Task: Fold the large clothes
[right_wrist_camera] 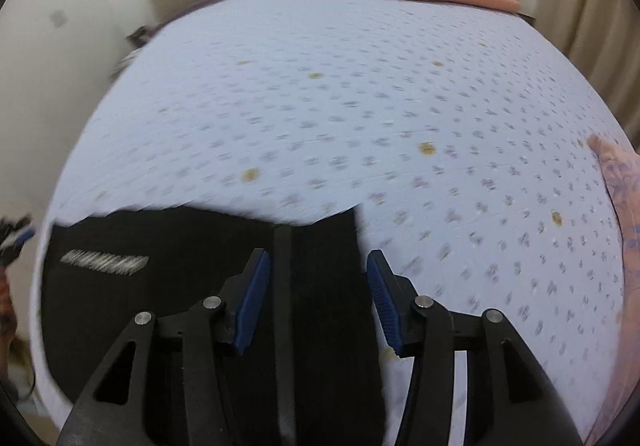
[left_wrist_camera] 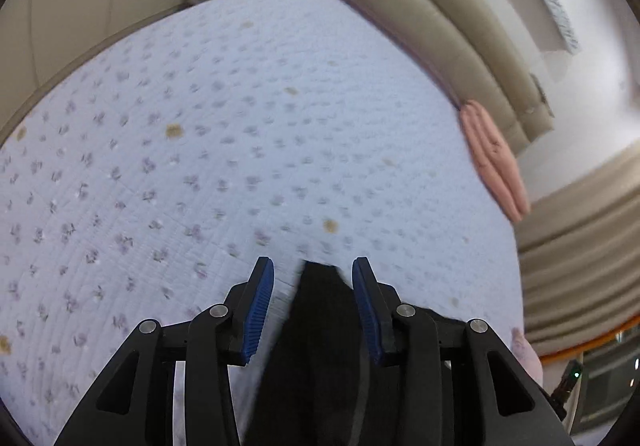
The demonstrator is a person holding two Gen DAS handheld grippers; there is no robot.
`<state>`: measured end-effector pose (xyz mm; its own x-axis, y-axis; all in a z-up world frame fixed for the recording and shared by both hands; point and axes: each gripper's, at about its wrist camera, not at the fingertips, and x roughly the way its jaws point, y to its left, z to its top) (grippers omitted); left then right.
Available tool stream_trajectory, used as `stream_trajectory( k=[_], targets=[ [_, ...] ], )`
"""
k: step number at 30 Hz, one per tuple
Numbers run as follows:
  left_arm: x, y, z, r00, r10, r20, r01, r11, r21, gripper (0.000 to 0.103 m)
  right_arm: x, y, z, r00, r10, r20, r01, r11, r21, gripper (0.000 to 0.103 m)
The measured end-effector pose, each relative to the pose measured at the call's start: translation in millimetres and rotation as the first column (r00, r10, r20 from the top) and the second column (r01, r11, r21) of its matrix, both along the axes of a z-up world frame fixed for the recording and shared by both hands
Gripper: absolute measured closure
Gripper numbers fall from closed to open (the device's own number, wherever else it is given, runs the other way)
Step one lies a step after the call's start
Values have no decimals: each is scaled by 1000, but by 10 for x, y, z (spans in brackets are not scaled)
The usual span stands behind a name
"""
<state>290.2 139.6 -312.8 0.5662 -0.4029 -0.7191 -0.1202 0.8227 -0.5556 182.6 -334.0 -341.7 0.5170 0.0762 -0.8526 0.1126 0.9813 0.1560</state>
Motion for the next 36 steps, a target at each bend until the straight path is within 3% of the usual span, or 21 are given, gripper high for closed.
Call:
stream_trajectory(
  k=[4, 6, 8, 10, 12, 14, 16, 19, 24, 26, 28, 31, 33, 36],
  targets=[
    [-388, -580, 280, 986, -165, 20, 163, 984, 76, 61, -260, 662, 103, 994, 111, -11, -110, 994, 12, 49],
    [-654, -988, 309, 965, -262, 11, 259, 959, 115, 60, -360, 1030, 34, 988, 152, -34, -153, 988, -33, 49],
    [-904, -1411, 261, 942, -335, -3, 332, 931, 155, 60, -391, 1227, -59, 983, 179, -47, -180, 983, -23, 49],
    [-1114, -1834, 148, 912, -409, -16, 404, 892, 205, 60, -402, 1350, -143, 981, 184, -55, -184, 983, 8, 49],
    [-1210, -2168, -59, 888, -458, -43, 456, 862, 221, 60, -404, 1458, -215, 982, 179, -51, -181, 983, -33, 49],
    [-1224, -2358, -347, 875, -472, -112, 485, 842, 237, 60, -382, 1580, -402, 980, 179, -91, -189, 975, -117, 45],
    [-1169, -2451, -670, 871, -459, -176, 491, 826, 276, 60, -327, 1629, -669, 969, 181, -169, -203, 972, -122, 42],
    [-1037, -2440, -814, 884, -424, -195, 464, 842, 275, 60, -266, 1608, -873, 970, 162, -182, -182, 979, -96, 41],
    [-1056, -2446, -539, 880, -433, -194, 474, 827, 304, 60, -238, 1559, -676, 965, 173, -196, -184, 982, -43, 40],
    [-1061, -2392, -328, 891, -433, -136, 454, 843, 287, 60, -234, 1496, -405, 976, 176, -125, -177, 984, 0, 40],
    [-984, -2304, -154, 913, -400, -79, 406, 877, 255, 60, -149, 1466, -193, 986, 156, -56, -157, 987, -18, 40],
    [-738, -2199, -174, 937, -341, -76, 350, 907, 235, 59, 130, 1458, -180, 991, 126, -38, -128, 991, -40, 40],
    [-521, -2127, -397, 945, -300, -130, 324, 916, 237, 59, 419, 1457, -458, 988, 98, -121, -103, 994, -44, 39],
    [-326, -2111, -724, 930, -292, -224, 339, 916, 213, 60, 711, 1429, -880, 965, 64, -253, -66, 998, 0, 31]
  ],
)
